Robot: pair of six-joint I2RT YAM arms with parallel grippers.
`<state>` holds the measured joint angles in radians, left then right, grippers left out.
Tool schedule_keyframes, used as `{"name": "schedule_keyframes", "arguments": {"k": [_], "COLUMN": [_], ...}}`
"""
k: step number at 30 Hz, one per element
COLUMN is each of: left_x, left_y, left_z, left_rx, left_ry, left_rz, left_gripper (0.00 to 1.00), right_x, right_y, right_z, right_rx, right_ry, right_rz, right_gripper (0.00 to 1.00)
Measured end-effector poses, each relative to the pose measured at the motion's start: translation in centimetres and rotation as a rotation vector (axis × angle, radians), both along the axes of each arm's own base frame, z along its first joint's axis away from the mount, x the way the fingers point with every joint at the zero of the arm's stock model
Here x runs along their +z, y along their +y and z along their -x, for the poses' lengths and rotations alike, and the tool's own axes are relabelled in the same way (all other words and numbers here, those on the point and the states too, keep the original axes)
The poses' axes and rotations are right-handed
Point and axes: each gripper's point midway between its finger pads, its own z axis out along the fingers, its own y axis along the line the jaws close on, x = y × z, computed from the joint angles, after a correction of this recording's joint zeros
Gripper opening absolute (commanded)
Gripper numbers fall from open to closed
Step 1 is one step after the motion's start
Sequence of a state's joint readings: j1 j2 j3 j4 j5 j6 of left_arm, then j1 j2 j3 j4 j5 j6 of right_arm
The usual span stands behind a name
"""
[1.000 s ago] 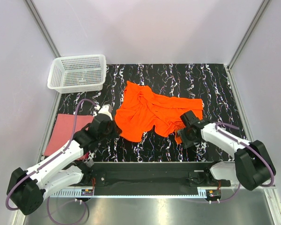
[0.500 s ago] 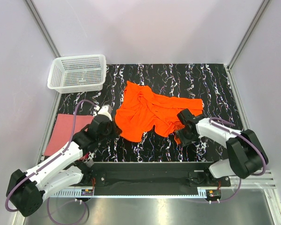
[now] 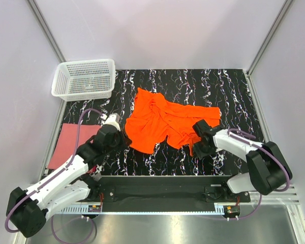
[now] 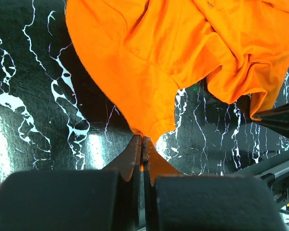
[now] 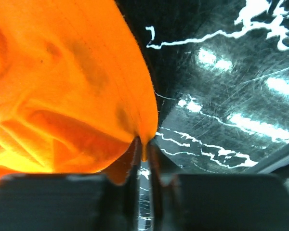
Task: Fold and stack the t-shirts
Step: Flatten the tshirt out
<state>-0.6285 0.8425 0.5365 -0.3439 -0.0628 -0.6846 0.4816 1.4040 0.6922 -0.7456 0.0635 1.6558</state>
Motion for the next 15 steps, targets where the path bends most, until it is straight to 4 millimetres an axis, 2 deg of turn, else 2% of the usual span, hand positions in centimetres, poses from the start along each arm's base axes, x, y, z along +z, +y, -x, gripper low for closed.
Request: {"name": "schedule_keyframes", "arguments": {"k": [2,6,9,12,15], "left_x": [0.2,0.5,1.0,2.4,5.6], "left_y": [0.1,0.2,0.5,1.0,1.4], "left_z": [0.0,0.1,-0.1,-0.6,-1.7], "left_rx": [0.001,0.005,0.017,0.037,0.065], "left_ry": [-0.006,-0.013,-0.019,-0.041,-0.099], "left_rz": [0.003,0.006,-0.006,-0.017,-0.018], "left_gripper": [0.00,0.00,0.00,0.00,0.00], "right_x": [0.1,0.7,2.2,5.6,10.6], "right_y": [-0.2,-1.6,-2.7,-3.7,-4.5], "right_z": [0.0,-0.1,-0.9,-3.2,-6.5], "right_rx": [0.005,0.031,0.085,0.161,0.228], "right_ry": [-0.023,-0.082,-0.156,-0.276,-0.423], "right_rz": [0.005,0.057,0.121,0.190,0.264], "right_gripper": [0.00,0.00,0.00,0.00,0.00]}}
